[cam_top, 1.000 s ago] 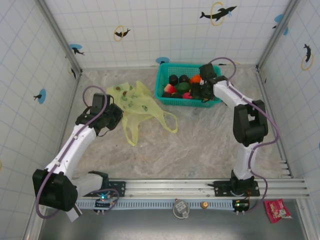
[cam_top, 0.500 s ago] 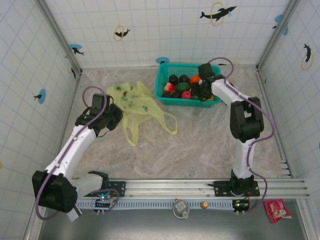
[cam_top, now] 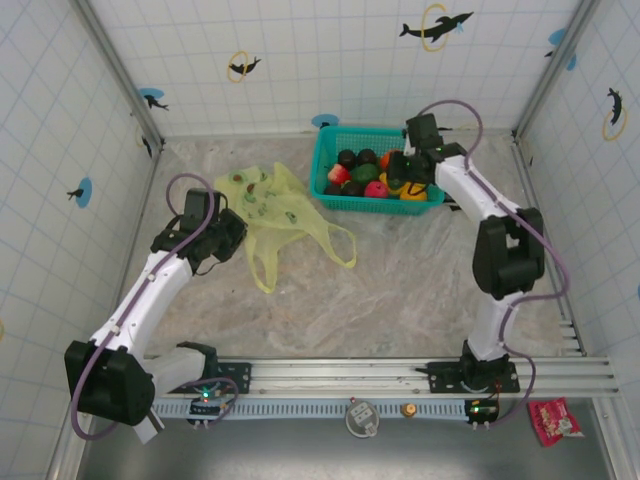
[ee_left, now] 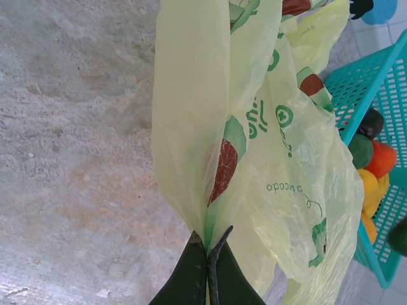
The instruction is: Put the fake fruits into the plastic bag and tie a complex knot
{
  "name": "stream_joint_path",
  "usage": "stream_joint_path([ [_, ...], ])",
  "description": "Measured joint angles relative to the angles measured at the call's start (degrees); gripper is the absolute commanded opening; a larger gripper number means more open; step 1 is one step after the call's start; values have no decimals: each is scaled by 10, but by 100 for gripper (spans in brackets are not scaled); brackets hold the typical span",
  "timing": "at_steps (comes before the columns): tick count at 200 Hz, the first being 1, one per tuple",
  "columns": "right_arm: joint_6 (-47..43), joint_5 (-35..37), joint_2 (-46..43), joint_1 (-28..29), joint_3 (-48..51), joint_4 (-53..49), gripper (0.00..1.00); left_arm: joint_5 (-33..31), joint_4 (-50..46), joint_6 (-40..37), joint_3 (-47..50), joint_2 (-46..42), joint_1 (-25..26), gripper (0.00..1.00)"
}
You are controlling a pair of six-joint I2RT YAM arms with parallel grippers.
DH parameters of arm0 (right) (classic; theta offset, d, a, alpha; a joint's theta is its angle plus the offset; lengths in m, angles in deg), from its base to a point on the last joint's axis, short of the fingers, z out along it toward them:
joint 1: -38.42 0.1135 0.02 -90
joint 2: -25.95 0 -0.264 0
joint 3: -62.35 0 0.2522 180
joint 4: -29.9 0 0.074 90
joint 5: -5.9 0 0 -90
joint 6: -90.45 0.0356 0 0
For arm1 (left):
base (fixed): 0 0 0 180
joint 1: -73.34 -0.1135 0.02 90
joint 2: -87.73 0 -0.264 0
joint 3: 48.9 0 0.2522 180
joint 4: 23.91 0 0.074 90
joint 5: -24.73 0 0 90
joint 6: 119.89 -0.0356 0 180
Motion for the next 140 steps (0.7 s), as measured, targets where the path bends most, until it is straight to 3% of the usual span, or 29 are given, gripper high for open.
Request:
stream_joint_path([
  [36,-14,-43,-141,34,64,54,44,6,0,-1,0,0,0,0],
  [67,-14,-64,-230,170,160,101,44,7,0,-1,0,-7,0,0],
  [100,-2,-67,-253,312,238,141,44,7,0,-1,0,-11,0,0],
  [140,15,-50,-236,391,275,166,43,7,0,-3,0,-14,0,0],
])
